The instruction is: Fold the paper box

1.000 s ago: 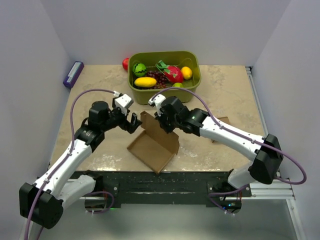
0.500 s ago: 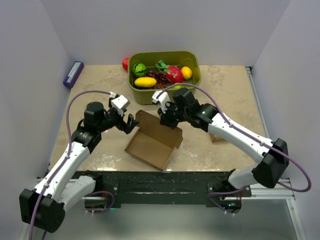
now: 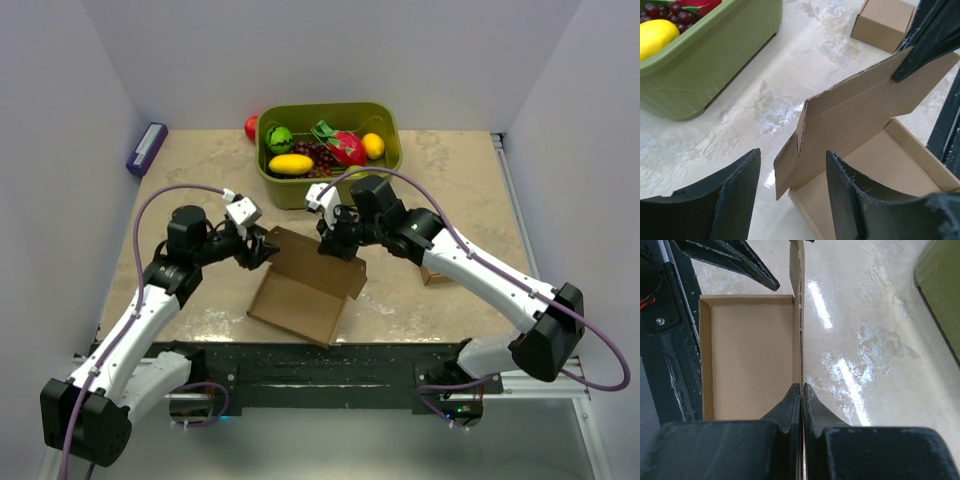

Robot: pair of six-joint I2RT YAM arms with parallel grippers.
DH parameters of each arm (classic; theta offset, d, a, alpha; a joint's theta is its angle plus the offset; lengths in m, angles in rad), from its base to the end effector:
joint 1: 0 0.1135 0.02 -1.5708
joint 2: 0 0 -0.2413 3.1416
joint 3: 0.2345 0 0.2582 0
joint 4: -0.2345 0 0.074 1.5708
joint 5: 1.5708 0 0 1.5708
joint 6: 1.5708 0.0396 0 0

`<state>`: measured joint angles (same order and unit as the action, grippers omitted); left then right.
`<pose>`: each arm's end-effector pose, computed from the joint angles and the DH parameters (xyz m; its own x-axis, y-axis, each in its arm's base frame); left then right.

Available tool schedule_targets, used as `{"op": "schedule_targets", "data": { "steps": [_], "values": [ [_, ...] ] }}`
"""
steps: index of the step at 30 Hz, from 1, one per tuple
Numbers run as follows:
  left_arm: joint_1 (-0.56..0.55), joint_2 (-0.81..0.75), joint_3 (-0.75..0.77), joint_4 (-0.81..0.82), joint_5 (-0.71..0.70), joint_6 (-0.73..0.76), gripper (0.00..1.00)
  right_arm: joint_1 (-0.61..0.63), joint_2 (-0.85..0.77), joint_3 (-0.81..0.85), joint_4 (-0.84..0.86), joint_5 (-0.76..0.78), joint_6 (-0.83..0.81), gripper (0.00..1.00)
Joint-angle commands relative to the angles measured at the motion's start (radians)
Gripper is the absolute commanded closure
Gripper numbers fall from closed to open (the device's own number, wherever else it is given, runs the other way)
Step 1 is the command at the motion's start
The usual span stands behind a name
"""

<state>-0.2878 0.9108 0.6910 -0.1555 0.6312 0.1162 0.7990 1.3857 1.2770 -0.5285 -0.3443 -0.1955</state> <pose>0.2128 -0.0874 0.2691 -0.2615 0.1750 -0.9492 0.7913 0.6020 -0.1070 0.2144 0.2395 0.3169 -0.2392 -0.5080 -0.8275 -0.9280 0.3704 0.0409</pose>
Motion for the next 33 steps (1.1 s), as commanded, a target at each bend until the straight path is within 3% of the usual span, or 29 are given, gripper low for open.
{"op": "schedule_targets", "data": {
  "steps": [1,6,13,15,17,19,20,22,33],
  "values": [
    [0.009,0.013,-0.010,0.059,0.093,-0.007,0.44,-0.003,-0.017,0.047,-0.010,-0.047,-0.015,1.00],
    [0.007,0.030,-0.008,0.066,0.120,-0.007,0.63,-0.003,-0.017,0.047,-0.010,-0.048,-0.016,1.00],
    [0.007,0.043,-0.019,0.079,0.162,-0.006,1.00,-0.003,-0.020,0.045,0.015,0.022,0.010,1.00],
    [0.007,0.042,-0.019,0.079,0.147,-0.003,1.00,-0.003,-0.024,0.041,0.030,0.063,0.051,1.00],
    [0.007,0.031,-0.019,0.076,0.096,-0.001,1.00,-0.003,-0.030,0.039,0.064,0.189,0.115,0.70],
    [0.007,0.002,-0.025,0.082,0.037,0.002,1.00,-0.004,-0.034,0.030,0.073,0.244,0.204,0.51],
    [0.007,-0.007,-0.030,0.094,0.026,0.003,1.00,-0.003,-0.048,0.004,0.087,0.279,0.237,0.33],
    [0.007,-0.035,-0.047,0.112,0.010,0.008,1.00,-0.015,-0.079,-0.048,0.138,0.294,0.271,0.20],
    [0.007,-0.023,-0.050,0.097,-0.048,0.022,1.00,-0.195,-0.221,-0.330,0.354,0.248,0.301,0.16]
  ]
}}
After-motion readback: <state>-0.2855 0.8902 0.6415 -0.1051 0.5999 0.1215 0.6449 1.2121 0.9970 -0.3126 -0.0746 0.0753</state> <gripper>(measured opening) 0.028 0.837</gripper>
